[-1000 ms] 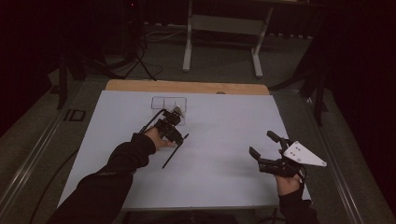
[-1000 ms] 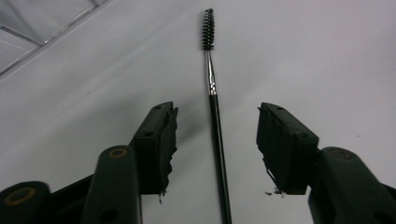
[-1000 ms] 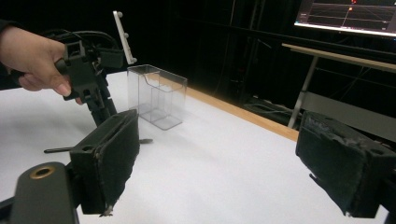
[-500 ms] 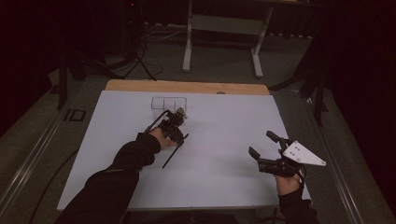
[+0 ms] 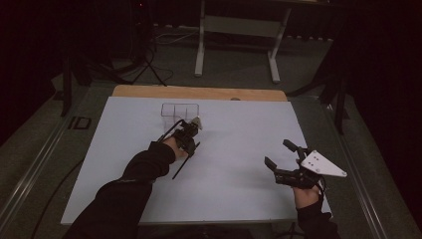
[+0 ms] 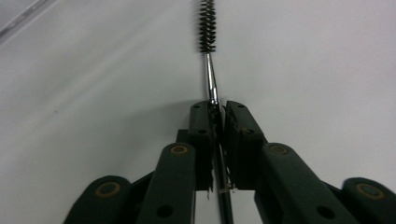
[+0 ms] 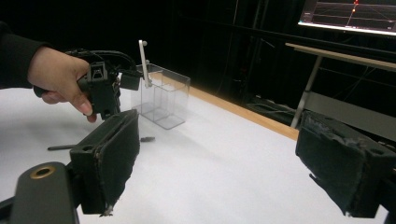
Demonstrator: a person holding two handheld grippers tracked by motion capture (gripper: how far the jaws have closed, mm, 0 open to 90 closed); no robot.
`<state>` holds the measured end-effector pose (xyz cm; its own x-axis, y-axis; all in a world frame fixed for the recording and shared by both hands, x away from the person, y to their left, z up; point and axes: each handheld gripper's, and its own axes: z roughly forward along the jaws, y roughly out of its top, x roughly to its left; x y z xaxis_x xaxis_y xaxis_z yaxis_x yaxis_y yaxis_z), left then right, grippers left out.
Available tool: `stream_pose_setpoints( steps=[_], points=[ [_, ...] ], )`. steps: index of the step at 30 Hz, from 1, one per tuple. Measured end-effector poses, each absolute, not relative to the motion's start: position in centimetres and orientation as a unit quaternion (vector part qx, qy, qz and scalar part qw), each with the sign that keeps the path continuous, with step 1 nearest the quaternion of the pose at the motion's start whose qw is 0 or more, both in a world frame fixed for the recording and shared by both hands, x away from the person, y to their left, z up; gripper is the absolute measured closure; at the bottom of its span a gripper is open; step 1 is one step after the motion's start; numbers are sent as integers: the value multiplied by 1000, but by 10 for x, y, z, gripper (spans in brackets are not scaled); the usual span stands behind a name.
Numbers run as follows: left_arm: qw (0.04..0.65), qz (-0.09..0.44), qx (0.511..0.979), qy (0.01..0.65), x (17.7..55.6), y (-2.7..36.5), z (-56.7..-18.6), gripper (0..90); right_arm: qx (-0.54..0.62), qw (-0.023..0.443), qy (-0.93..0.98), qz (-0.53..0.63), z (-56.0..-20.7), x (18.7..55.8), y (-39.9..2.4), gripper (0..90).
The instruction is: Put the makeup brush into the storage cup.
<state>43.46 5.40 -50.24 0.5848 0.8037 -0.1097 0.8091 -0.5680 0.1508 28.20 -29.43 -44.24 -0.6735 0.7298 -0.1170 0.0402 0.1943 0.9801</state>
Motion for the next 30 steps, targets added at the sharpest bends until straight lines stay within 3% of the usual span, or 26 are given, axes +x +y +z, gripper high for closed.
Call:
stream_pose_setpoints(
  steps=[9,20,30],
  points=[
    [95,-8,893,440,433,54,-501,861,270,301,711,575,-442,282,-294,134],
    [147,-14,892,427,425,72,-480,861,271,301,711,575,-442,282,-295,135],
    [201,19,883,423,413,95,-448,861,272,300,712,574,-443,282,-294,134]
  ],
)
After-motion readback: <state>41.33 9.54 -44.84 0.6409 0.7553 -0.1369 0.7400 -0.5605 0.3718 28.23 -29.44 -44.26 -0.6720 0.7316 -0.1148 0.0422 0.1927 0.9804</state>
